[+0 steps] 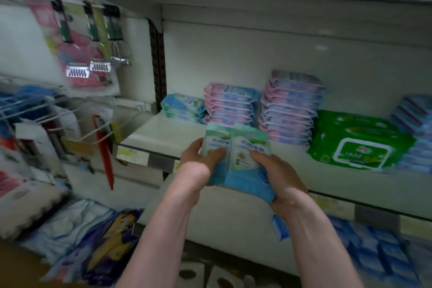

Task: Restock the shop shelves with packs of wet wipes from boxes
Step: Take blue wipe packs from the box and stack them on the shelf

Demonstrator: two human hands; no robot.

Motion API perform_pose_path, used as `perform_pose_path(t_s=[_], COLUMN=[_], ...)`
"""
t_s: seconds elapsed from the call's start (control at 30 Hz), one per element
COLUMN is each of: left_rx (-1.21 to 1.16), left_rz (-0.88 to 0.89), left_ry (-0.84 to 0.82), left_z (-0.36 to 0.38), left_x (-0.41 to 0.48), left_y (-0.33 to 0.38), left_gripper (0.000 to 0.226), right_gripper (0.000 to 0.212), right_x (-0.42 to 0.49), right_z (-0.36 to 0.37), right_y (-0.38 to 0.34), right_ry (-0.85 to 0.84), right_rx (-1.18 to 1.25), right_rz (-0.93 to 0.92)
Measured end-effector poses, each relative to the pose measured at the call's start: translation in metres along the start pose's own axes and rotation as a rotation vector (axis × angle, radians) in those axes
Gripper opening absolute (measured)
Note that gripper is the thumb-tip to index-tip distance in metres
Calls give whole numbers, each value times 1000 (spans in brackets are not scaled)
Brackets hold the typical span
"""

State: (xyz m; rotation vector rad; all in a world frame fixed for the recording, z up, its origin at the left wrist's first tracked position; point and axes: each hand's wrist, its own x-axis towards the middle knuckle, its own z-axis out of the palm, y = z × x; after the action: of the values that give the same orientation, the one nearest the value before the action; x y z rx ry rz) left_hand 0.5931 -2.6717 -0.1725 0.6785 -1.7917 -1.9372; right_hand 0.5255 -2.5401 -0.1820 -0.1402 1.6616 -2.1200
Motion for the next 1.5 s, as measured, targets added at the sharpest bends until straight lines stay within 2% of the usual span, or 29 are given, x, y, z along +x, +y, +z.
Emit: perform_pose_path(t_s=[0.1,0.27,0.43,0.53,0.63,0.8,0.93,1.1,1.33,1.43,1.5], left_rx=[-32,-38,-59,-17,-32,-85,-123,-164,-205,-216,-219], left_rz=[-2,-10,-10,-61,-102,-158,-202,-229,-252,-240,-227], left_ry=[38,47,52,26,-10,-41,-66,-134,-212,-277,-265], left_z=[-6,-21,-46,-71,-98,-139,-162,-168,-152,-144,-137], left_x=[15,40,75,105,136,183,210,228,231,229,229], left_y=[4,7,4,5,5,8,9,6,7,7,3], left_gripper=[26,29,14,16,13,29,27,28,23,29,33], right_gripper=[23,30,14,19,20,13,11,18,15,14,15], right_x=[15,43,74,95,117,149,165,173,175,175,175], right_z=[9,31,60,89,121,172,200,201,200,200,198], right_y=[-1,-1,1,7,13,23,31,31,29,30,33], right_ry=[-89,-110,-120,-124,-104,-44,63,161,102,74,36], right_rx=[4,-16,-65,-99,-118,-95,-54,10,-115,-172,-246], right_rz=[-12,-23,-61,-46,-50,-74,-124,-146,-165,-182,-179])
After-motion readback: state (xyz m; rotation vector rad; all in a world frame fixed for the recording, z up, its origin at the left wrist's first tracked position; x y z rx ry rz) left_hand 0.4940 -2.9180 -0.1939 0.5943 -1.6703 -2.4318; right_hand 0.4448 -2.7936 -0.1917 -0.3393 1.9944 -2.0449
